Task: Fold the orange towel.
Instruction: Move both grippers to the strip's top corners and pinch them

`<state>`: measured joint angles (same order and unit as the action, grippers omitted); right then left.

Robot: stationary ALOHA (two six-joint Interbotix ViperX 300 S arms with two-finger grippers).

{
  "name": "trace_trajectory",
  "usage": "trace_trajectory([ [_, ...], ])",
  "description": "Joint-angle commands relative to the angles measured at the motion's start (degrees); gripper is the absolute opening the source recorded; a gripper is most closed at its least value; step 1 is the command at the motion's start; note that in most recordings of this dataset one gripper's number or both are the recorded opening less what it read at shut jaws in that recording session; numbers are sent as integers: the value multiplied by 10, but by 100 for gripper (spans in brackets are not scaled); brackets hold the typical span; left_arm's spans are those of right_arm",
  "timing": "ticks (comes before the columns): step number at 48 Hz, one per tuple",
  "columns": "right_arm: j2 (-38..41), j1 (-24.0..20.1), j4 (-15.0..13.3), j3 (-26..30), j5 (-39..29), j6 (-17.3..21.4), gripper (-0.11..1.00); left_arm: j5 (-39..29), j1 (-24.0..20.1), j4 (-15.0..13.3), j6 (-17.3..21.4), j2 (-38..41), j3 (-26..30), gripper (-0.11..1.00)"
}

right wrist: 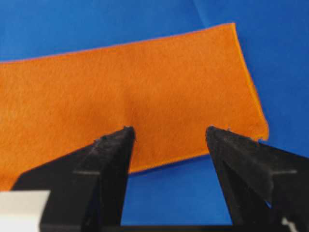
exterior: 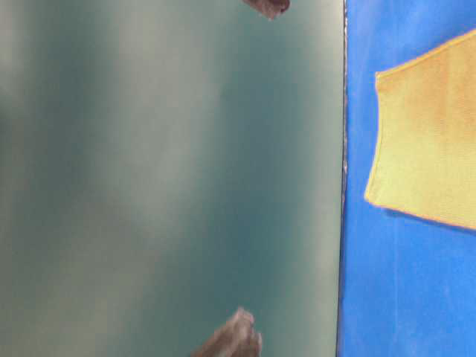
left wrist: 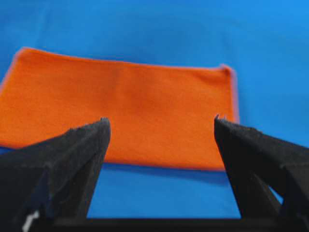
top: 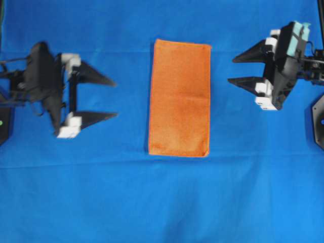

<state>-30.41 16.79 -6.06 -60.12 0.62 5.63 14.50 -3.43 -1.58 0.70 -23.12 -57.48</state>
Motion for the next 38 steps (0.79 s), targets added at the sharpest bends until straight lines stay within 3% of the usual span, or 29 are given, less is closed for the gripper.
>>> trace_trajectory([
  [1, 23, 25, -1, 22, 8, -2, 63, 6, -37, 0, 3, 39, 41, 83],
  [11, 128, 78, -16, 65, 10, -8, 63, 6, -113, 1, 23, 154, 112, 83],
  [21, 233, 126, -37, 99, 27, -9, 63, 9, -149, 1, 37, 264, 177, 83],
  [38, 347, 147, -39, 128, 85, -9, 63, 32, -201, 0, 36, 390, 232, 81],
])
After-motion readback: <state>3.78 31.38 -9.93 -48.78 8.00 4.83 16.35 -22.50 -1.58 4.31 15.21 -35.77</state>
